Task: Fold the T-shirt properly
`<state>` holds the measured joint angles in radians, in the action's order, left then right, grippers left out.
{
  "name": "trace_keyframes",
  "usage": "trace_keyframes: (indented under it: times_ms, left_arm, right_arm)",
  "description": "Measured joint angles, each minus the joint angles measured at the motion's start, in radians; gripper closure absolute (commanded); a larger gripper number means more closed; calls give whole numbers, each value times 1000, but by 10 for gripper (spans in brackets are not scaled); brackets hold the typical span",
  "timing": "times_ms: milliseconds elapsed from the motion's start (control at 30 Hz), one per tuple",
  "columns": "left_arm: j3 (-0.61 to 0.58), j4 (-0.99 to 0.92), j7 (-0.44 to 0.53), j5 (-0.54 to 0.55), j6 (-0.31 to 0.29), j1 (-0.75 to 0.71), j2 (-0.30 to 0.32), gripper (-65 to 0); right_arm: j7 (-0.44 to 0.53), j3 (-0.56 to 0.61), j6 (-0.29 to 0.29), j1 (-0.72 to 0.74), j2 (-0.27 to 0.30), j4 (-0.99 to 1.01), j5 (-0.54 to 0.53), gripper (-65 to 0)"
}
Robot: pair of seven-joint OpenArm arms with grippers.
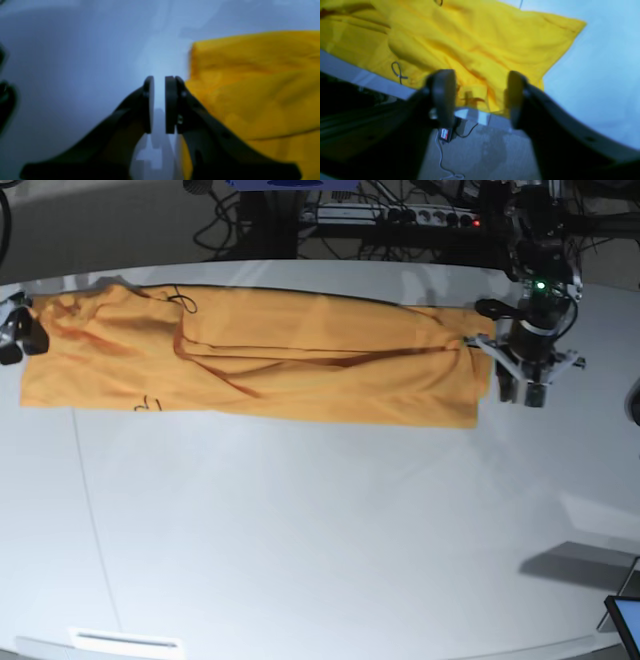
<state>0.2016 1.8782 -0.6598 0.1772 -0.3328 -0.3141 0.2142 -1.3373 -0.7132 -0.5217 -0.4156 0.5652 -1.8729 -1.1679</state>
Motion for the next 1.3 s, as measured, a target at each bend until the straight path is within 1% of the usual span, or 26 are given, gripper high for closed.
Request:
trace_keyframes:
  times_ms: [67, 100, 133, 200, 233, 267, 300, 367, 433, 467, 500, 567, 600, 667, 700, 733, 800, 867, 967, 1033, 1167, 1300]
  left_arm:
    - [-21, 12, 2, 11, -8, 0, -10, -72]
    - [-26, 13, 2, 10, -7, 0, -13, -72]
    - [-31, 13, 0, 6, -7, 1, -17, -72]
    - [-35, 13, 0, -2, 2, 1, -37, -72]
    - [-39, 13, 0, -2, 1, 2, -47, -72]
    - [-45, 13, 1, -1, 1, 2, -58, -72]
    - [-48, 13, 0, 0, -3, 2, -69, -72]
    - [-52, 9, 14, 6, -8, 1, -79, -72]
    - [-48, 8, 93, -1, -3, -4, -78, -72]
    - [-47, 8, 133, -2, -2, -8, -77, -72]
    - [-47, 8, 167, -1, 9, -16, -76, -72]
    - [-47, 8, 219, -1, 8, -36, -77, -72]
    - [-47, 7, 235, 0, 6, -47, -79, -72]
    - [-48, -8, 258, -1, 2, -58, -81, -71]
    - [-48, -19, 277, -1, 3, -60, -81, -71]
    - [-47, -31, 288, -1, 4, -62, -80, -71]
    - [-47, -59, 304, -1, 4, -66, -77, -71]
    - [-47, -86, 306, -1, 4, -69, -78, -71]
    - [-67, -121, 306, -2, 10, -68, -77, -71]
    - [-96, -148, 309, -2, 15, -63, -72, -71]
    - [-143, -172, 307, -2, 6, -60, -76, -71]
    - [-143, -145, 308, -2, 12, -60, -76, -71]
  right_arm:
    - [0, 0, 0, 3, -22, 1, 0, -90]
    - [-2, 3, 0, 2, -34, 1, 0, -20]
    - [0, 12, 0, 2, -41, 1, 4, 0]
    - [31, 42, 0, 3, -54, 1, 8, -15]
    - [58, 67, 0, 3, -55, 1, 10, -6]
    - [85, 95, 0, 3, -54, 0, 26, -3]
    - [108, 128, 0, 5, -54, -9, 65, -3]
    - [184, 222, 4, 5, -54, -43, 194, -3]
    - [277, 327, 8, 5, -67, -62, 322, -3]
    - [306, 377, 1, 9, -79, -62, 386, -3]
    - [348, 424, 0, 8, -94, -62, 473, -3]
    - [391, 497, 3, 5, -138, -51, 645, -3]
    - [417, 522, 5, 1, -162, -43, 734, -3]
    - [452, 536, -2, -1, -222, -23, 878, -1]
    - [477, 536, 0, 0, -253, -17, 931, -1]
    - [487, 537, -12, 3, -275, -14, 983, -1]
    - [500, 537, -56, 6, -301, -14, 1049, -1]
    - [507, 536, -81, 10, -315, -14, 1098, -1]
    - [526, 536, -99, 14, -320, 0, 1131, -1]
    - [535, 536, -102, 26, -320, 26, 1130, -1]
    - [626, 529, -99, 62, -300, 120, 1086, -1]
    - [640, 517, -98, 65, -302, 127, 1087, -1]
